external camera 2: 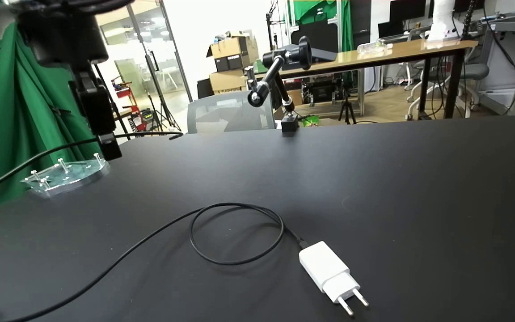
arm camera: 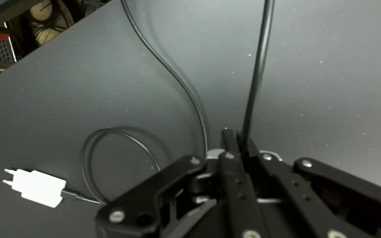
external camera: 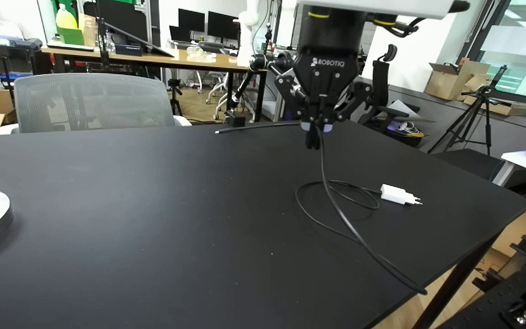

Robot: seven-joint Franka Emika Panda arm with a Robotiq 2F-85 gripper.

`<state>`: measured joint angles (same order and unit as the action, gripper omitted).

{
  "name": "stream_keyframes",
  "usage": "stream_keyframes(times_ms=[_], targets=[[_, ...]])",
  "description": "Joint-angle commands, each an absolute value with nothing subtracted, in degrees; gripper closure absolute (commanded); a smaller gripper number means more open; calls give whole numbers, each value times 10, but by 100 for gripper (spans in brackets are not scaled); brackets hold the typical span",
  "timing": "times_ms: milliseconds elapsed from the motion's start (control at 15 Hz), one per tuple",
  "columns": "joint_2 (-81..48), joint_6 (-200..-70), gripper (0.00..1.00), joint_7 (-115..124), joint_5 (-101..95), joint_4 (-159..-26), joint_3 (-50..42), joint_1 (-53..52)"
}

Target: Move the black charging cable head to the right

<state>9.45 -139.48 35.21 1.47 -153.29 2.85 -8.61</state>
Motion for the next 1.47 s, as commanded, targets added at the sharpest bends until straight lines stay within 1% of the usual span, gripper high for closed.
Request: stream_keyframes(times_ms=[0,200,267,600,800,1267,1333,1400], targets=[[182,-1398,98,401,8,-1595,46,-38],[208,-1406,98,387,18,-1612,47,-9],[193,-1405,98,378,27,-1589,43,-2],[196,-1441,98,384,86,-1590,20,42],[189,-1432,98,372,92,-1589,6,68],[171,-1417,98,327,130,-1590,-5,60],[170,-1427,94,343,113,-1590,5,68],[168,-1426,94,338,116,-1590,5,67]])
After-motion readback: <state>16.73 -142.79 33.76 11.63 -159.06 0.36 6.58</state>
